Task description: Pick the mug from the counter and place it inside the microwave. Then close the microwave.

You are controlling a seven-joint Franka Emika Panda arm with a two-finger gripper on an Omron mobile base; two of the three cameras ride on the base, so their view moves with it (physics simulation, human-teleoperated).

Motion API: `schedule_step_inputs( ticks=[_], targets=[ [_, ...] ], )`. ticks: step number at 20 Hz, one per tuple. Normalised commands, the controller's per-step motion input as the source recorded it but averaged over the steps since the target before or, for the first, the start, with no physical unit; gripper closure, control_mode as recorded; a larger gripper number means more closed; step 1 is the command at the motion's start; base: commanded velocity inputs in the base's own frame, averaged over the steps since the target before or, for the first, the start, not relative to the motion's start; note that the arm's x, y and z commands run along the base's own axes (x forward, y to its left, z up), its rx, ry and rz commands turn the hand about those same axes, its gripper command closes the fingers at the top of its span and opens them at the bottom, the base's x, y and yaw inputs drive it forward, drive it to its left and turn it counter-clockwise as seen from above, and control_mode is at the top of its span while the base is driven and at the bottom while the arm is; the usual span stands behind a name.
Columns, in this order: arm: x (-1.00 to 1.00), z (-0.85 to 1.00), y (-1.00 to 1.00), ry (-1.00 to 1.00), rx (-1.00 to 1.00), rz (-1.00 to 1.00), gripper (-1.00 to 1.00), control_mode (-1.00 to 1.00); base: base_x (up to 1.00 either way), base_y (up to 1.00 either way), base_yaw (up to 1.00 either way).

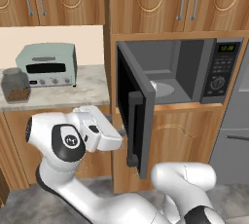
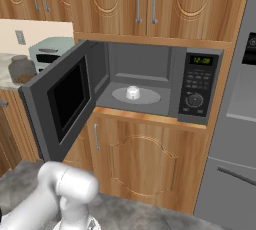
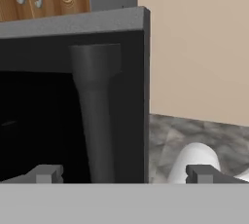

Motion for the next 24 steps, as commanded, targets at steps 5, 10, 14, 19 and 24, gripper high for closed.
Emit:
schedule_step_inputs(
  ticks=[5, 10, 14, 19, 24],
  targets=[
    [0.45, -0.13, 0.22, 0.07, -0.03, -0.03, -1.0, -1.0, 0.0, 0.0, 0.0],
    [0.11, -0.17, 0.0, 0.04, 0.0, 0.0, -1.0, -1.0, 0.0, 0.0, 0.0],
    [0.0, -0.29, 0.0, 0.0, 0.0, 0.0, -1.0, -1.0, 0.0, 0.0, 0.0],
    [0.0, -0.19, 0.0, 0.0, 0.0, 0.0, -1.0, -1.0, 0.0, 0.0, 0.0],
    [-0.02, 0.0, -0.24, 0.0, 0.0, 0.0, -1.0, -1.0, 0.0, 0.0, 0.0]
  ],
)
